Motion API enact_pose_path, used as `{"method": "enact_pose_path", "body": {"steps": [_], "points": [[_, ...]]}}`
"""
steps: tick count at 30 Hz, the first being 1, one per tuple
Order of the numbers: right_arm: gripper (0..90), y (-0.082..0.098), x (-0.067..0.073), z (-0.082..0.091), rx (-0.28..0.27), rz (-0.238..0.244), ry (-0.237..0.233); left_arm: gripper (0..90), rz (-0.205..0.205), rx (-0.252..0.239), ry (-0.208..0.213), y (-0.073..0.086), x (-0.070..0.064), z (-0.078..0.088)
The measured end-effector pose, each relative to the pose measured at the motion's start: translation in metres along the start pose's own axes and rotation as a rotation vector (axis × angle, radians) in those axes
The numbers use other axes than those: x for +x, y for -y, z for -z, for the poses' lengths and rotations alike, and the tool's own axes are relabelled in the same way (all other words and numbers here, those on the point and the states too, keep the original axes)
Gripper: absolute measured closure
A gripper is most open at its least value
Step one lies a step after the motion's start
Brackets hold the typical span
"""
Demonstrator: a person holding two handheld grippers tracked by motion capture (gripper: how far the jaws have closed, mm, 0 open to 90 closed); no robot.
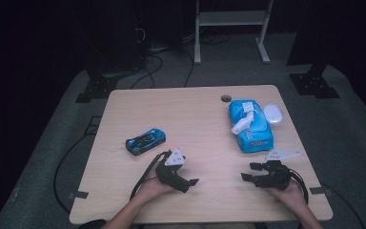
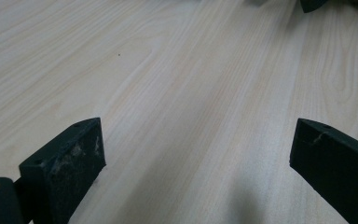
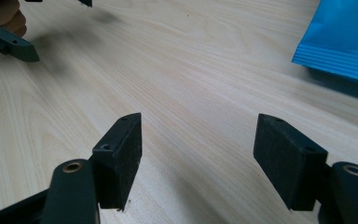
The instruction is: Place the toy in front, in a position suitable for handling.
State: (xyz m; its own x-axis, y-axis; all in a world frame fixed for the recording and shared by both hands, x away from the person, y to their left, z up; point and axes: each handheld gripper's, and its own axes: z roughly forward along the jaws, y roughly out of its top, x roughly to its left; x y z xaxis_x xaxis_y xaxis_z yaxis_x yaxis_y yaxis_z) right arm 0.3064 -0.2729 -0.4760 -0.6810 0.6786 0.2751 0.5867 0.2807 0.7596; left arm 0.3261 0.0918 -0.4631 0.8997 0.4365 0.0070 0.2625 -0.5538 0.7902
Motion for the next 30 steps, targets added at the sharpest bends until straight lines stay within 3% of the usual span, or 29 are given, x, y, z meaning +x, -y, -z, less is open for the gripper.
{"method": "enact_pose_path", "body": {"steps": [4, 8, 9, 16, 19, 21, 25, 26, 27, 30], "points": [[31.8, 0.000, -0.002, -0.001, 0.002, -0.005, -0.001, 2.5, -0.010, -0.002, -0.006, -0.002, -0.001, 0.001], [31.8, -0.001, -0.002, -0.001, -0.006, -0.023, 0.001, 2.6, -0.036, 0.021, -0.023, -0.006, -0.002, 0.007], [31.8, -0.001, -0.001, 0.000, -0.016, -0.027, -0.004, 2.6, -0.059, 0.021, -0.041, -0.009, -0.001, 0.011], [31.8, -0.005, 0.007, 0.004, -0.017, -0.022, -0.003, 2.5, -0.088, 0.032, -0.079, -0.021, 0.011, 0.030], [31.8, -0.007, 0.010, 0.004, -0.017, -0.022, -0.015, 2.6, -0.091, 0.033, -0.099, -0.025, 0.023, 0.042], [31.8, -0.008, 0.013, 0.002, -0.011, -0.017, -0.017, 2.6, -0.091, 0.061, -0.128, -0.027, 0.037, 0.052], [31.8, -0.008, 0.017, 0.000, 0.006, -0.006, -0.021, 2.6, -0.087, 0.094, -0.142, -0.027, 0.051, 0.061], [31.8, -0.008, 0.017, -0.001, 0.008, -0.006, -0.027, 2.6, -0.085, 0.108, -0.166, -0.027, 0.062, 0.069], [31.8, -0.008, 0.017, -0.001, 0.008, -0.006, -0.027, 2.6, -0.085, 0.108, -0.166, -0.027, 0.062, 0.069], [31.8, -0.007, 0.019, -0.002, 0.017, 0.005, -0.036, 2.6, -0.042, 0.121, -0.194, -0.026, 0.085, 0.084]]}}
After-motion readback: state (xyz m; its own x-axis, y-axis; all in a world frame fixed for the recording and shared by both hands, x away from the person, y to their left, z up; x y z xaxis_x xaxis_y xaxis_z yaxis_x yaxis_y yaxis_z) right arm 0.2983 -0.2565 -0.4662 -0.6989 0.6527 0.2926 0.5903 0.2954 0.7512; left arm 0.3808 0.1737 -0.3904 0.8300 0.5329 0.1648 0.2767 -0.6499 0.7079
